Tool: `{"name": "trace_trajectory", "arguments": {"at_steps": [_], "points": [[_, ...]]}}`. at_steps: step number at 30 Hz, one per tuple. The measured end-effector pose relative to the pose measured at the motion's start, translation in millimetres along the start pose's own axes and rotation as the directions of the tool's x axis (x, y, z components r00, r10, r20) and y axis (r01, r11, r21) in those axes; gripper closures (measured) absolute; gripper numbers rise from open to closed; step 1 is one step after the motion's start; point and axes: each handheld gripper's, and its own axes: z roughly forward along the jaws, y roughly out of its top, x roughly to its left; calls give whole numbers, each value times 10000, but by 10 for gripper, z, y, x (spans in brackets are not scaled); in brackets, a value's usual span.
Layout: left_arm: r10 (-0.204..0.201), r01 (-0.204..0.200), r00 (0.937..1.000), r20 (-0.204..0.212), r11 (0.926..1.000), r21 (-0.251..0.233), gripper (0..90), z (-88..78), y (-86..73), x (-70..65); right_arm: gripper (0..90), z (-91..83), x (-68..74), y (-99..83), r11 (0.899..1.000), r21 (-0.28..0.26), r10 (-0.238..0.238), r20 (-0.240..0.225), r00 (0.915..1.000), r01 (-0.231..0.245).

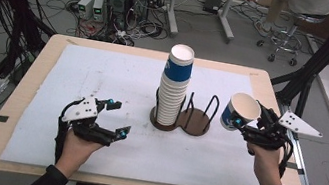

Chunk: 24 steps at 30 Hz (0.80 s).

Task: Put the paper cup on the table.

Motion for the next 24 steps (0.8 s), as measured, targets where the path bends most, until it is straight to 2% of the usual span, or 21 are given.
{"name": "trace_trajectory", "arguments": {"at_steps": [3,14,24], "points": [[-10,10,10000,-6,10000,6,147,6,-3,-1,210,-30,-58,-12,10000,9,10,389,9992,-10],[-15,15,10000,23,10000,63,147,12,-10,6,210,-112,-295,-112,9996,191,181,1286,9915,-208],[-43,43,10000,-37,9999,100,147,14,-24,13,211,-107,-437,-229,9974,653,186,1593,9871,-294]]}}
